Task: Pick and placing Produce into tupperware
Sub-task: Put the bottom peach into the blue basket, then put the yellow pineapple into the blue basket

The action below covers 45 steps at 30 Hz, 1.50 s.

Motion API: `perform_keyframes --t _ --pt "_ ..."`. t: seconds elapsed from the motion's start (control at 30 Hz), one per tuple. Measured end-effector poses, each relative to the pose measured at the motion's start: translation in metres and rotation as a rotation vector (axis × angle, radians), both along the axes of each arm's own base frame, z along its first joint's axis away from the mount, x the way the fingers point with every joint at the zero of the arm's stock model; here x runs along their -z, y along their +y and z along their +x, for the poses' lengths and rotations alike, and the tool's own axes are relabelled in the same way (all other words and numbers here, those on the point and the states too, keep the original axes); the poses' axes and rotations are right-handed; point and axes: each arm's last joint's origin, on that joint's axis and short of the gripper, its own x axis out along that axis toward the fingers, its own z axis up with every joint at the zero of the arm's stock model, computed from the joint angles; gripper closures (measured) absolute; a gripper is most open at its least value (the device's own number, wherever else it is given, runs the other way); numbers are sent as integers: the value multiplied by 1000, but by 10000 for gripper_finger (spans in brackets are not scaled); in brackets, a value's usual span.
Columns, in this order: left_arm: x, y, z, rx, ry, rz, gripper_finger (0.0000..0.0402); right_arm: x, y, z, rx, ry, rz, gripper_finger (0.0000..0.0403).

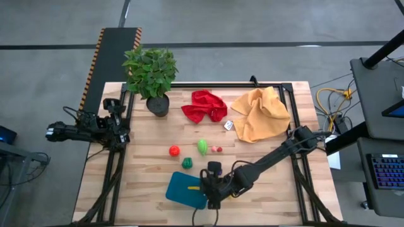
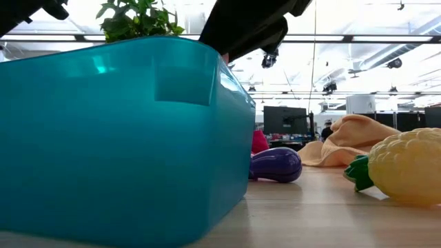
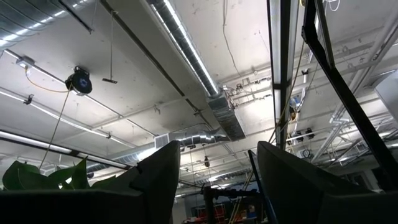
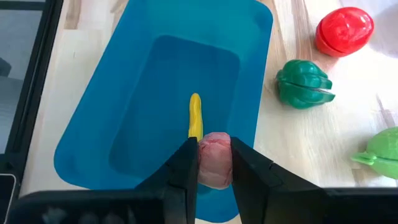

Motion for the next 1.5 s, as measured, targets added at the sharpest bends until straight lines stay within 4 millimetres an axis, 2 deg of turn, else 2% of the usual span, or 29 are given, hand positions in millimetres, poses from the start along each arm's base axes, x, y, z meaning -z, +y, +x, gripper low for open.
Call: perform_keyframes --t 0.43,0.93,1.5 --pt "0 0 0 0 -1 0 202 12 -3 -5 34 35 14 333" --pt "0 0 0 0 -1 0 202 13 -2 -5 30 39 32 329" --pt "0 0 0 0 -1 0 202 13 -9 -2 113 34 81 213"
